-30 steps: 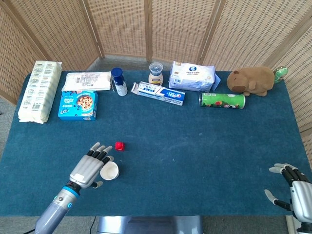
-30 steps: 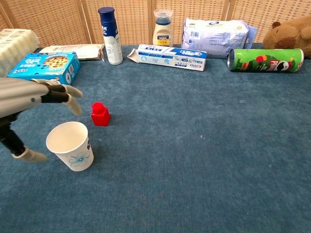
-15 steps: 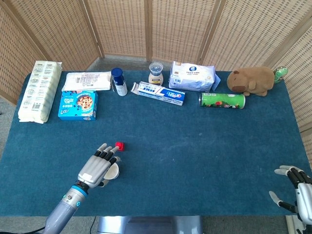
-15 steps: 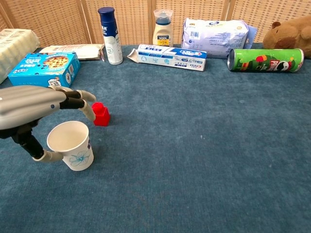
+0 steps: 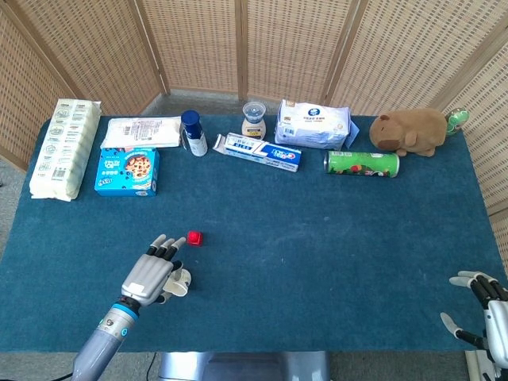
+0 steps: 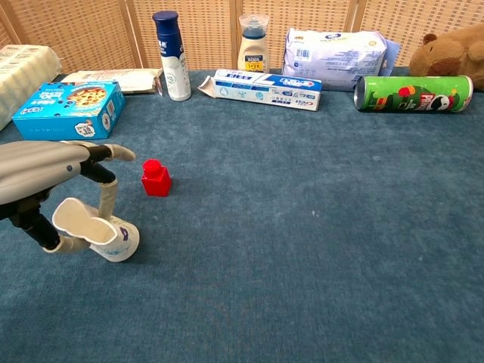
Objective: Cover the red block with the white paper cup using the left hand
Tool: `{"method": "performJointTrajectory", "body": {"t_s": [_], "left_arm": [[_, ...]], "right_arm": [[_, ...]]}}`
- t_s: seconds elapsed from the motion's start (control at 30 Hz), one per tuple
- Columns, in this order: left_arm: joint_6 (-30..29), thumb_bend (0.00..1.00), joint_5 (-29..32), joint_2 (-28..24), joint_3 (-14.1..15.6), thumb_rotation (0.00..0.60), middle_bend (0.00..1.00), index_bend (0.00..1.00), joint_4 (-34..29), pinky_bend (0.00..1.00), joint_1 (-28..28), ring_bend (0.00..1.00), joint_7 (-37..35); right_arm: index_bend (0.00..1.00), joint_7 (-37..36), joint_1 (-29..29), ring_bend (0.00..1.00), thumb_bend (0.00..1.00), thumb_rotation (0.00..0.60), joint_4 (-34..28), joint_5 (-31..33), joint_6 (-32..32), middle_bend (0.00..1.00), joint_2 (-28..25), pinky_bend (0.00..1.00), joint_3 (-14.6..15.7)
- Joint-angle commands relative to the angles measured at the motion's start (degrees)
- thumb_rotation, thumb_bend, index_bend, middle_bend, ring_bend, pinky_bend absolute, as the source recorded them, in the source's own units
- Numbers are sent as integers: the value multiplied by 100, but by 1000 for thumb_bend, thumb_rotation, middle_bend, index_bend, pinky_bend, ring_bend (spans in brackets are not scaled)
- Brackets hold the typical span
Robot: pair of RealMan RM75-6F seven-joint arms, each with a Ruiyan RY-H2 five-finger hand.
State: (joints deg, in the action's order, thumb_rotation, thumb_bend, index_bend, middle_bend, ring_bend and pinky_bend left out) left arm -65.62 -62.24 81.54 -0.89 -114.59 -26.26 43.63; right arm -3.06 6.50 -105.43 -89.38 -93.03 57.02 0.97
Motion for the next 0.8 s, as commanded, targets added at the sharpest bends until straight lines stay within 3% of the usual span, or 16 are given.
{"method": "performJointTrajectory", "body": {"t_s": [0.03, 0.33, 0.6, 0.8], "left_arm": [[15, 262, 71, -68, -15, 527, 50, 571, 4, 0, 17, 0, -239], [-116, 261, -129, -178, -64, 493, 50, 571, -116, 0, 82, 0, -797], [-25, 253, -199, -740, -287, 495, 50, 571, -318, 0, 388, 0, -2674], [390, 250, -239, -1164, -344, 469, 50, 571, -152, 0, 555, 0, -4201]], "right_arm": [[337, 1, 1, 221, 259, 600, 1, -8, 0, 288, 2, 290, -2], [337, 12, -5, 221, 259, 600, 5, -16, 13, 288, 18, 290, -21], [337, -26, -50, 221, 260, 600, 66, 15, 96, 288, 63, 290, -49], [337, -3, -117, 221, 259, 600, 76, 8, 186, 288, 119, 290, -76]]}}
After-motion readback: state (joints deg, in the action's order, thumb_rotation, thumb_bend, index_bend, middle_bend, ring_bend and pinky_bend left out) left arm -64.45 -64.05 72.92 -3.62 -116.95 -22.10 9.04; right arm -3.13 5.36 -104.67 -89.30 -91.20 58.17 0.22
